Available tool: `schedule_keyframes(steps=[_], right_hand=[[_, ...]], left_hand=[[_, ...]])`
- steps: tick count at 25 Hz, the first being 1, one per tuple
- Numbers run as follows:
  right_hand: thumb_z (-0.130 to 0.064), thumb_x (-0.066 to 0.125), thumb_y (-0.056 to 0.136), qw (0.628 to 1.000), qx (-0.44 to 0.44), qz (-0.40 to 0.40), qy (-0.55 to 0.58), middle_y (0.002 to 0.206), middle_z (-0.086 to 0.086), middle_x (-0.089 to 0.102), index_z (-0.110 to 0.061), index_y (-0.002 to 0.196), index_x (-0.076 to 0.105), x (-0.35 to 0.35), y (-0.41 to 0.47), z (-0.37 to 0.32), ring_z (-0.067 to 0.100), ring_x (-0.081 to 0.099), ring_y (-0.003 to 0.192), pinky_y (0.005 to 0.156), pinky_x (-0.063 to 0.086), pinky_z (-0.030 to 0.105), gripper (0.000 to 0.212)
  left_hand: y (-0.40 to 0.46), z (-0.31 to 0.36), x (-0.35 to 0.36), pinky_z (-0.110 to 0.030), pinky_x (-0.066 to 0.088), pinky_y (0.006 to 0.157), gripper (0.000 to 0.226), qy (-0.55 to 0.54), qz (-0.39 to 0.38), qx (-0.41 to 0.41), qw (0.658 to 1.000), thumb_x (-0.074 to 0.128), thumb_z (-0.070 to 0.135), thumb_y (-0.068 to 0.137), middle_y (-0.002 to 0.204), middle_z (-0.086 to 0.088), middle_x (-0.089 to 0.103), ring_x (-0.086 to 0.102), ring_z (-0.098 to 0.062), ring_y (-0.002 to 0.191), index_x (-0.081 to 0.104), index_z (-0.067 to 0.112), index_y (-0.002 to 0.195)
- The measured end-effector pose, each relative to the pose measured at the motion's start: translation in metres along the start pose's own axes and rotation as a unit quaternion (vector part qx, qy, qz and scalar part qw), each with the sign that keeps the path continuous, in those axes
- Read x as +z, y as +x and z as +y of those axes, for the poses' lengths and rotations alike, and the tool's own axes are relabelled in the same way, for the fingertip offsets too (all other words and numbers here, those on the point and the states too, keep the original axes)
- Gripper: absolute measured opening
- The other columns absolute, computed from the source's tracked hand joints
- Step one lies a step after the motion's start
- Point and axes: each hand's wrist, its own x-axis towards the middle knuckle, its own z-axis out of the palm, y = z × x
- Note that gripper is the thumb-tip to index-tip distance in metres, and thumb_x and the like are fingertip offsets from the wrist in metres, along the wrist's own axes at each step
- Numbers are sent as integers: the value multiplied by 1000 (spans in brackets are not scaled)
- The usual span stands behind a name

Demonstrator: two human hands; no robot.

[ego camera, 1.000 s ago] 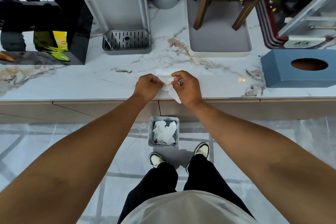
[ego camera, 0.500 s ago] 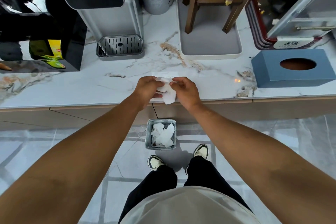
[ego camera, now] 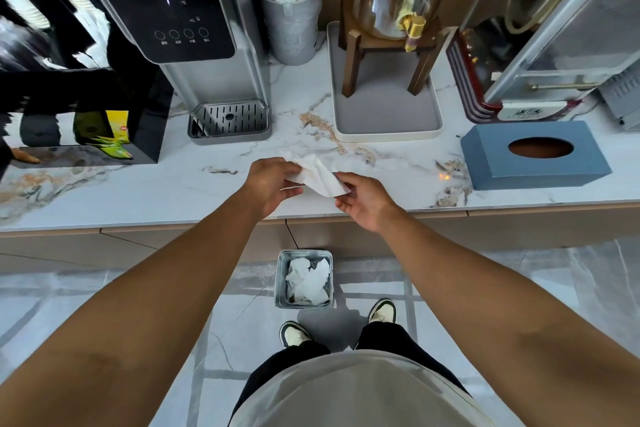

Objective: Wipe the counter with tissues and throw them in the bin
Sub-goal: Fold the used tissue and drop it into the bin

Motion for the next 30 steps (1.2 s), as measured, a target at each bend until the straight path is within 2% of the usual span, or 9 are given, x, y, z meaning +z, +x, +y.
schedule_keyframes(steps=[3,8,13,17,19,22,25,28,30], right_hand=[[-3,71,86,999,-26,17,22,91,7,76,-9,98,73,-6,-1,-10,23,71,77,62,54,29,14],[-5,73,84,1000,-19,14,0,83,5,74,-4,100,73,-14,-8,-21,22,69,69,63,54,29,16],[-1,67,85,999,-16,26,-22,74,2,66,-8,93,70,-7,-18,-22,20,62,63,61,54,29,12],[2,59,86,1000,-13,5,13,87,7,66,-9,102,64,3,-26,-12,21,59,70,58,48,29,20],[0,57,86,999,-4,-26,24,93,9,64,-8,101,61,6,-27,-3,22,59,73,59,46,28,17],[-6,65,88,999,-6,-38,-1,92,12,67,-7,93,65,9,-27,11,21,62,72,58,47,27,5],[-7,72,86,997,-13,-11,-72,97,15,71,-2,101,70,7,-28,40,23,63,75,58,47,28,16],[-12,69,90,994,4,20,-105,98,9,72,-9,102,69,0,-31,74,21,63,81,60,47,27,12],[-12,67,92,991,5,36,-131,89,4,73,-13,94,68,-5,-33,88,16,64,74,57,49,25,2]], left_hand=[[-1,2,-6,-40,57,64,21,-7,20,8,1000,69,-11,82,92,-19,66,65,-30,71,59,4,94],[-3,-2,-15,-38,59,67,32,-3,66,3,998,74,-12,79,109,-19,62,64,-29,83,59,9,98],[-11,-10,-28,-39,57,66,40,-46,71,-16,996,69,-12,80,114,-19,62,61,-32,96,58,3,116],[-20,-17,-39,-35,52,60,21,-31,61,-11,998,64,-11,79,95,-14,59,55,-29,84,60,6,91],[-26,-23,-45,-33,47,55,19,-15,43,-17,999,60,-11,77,87,-12,58,55,-28,76,58,8,81],[-30,-41,-57,-31,43,53,12,-22,33,-35,999,59,-5,77,85,-13,58,55,-27,62,59,7,81],[-31,-66,-70,-31,42,54,7,4,60,-45,997,67,13,89,84,-11,61,56,-27,60,65,6,91],[-33,-93,-82,-28,44,50,19,62,95,-32,993,67,16,93,74,-6,59,55,-22,60,63,10,76],[-37,-105,-87,-27,47,47,20,69,115,-28,991,69,14,91,71,-5,61,57,-19,59,65,10,72]])
